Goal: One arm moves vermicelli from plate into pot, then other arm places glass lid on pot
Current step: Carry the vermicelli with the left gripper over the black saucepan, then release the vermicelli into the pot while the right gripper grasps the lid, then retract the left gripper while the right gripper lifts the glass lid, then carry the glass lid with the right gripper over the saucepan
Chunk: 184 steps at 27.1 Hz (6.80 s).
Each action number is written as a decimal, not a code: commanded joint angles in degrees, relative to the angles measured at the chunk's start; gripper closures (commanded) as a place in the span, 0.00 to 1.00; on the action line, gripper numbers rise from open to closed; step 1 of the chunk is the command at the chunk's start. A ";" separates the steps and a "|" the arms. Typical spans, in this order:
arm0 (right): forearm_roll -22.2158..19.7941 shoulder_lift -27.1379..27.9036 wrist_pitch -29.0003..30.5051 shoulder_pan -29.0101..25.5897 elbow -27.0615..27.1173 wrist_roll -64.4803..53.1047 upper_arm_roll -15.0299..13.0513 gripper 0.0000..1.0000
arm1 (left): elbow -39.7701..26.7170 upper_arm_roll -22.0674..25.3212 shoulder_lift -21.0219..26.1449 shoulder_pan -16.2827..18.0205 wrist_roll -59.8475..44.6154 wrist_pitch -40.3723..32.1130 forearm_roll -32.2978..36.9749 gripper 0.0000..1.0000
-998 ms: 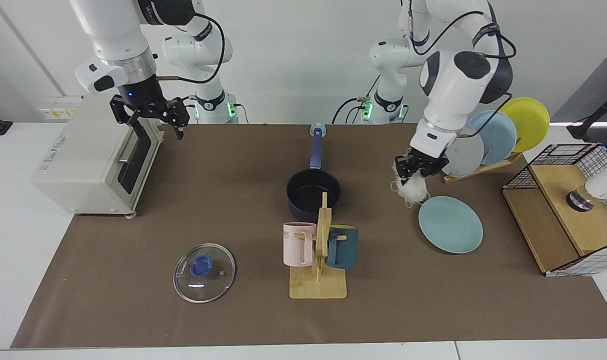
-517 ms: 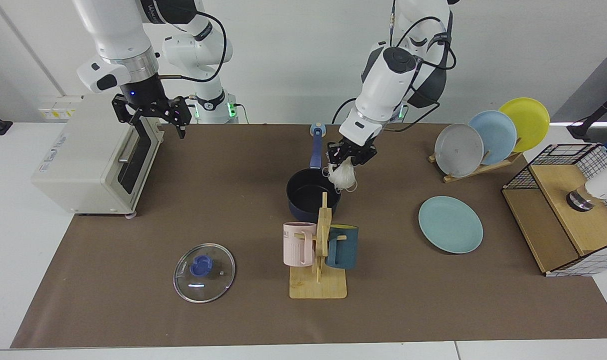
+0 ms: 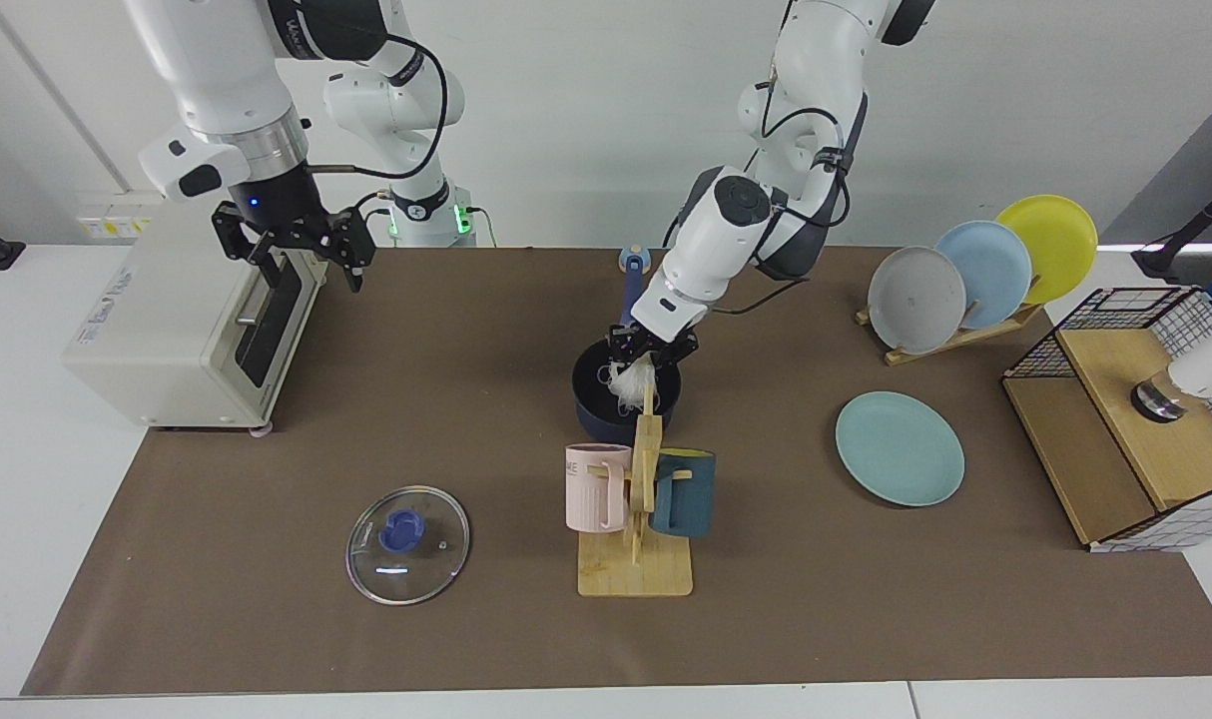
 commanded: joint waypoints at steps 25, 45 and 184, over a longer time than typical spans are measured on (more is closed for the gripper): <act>-5.05 35.35 17.38 0.57 19.61 -0.18 1.80 0.01 | 5.61 2.06 -0.18 -0.61 -3.37 -6.59 2.38 0.00; -5.23 40.89 24.07 0.57 19.25 -0.18 4.35 0.01 | 12.91 27.81 -18.99 -2.80 15.68 -35.88 4.41 0.00; -29.13 26.66 12.73 -0.31 -2.72 50.01 45.40 1.00 | 12.74 35.21 -20.75 -0.52 30.55 -37.82 6.25 0.00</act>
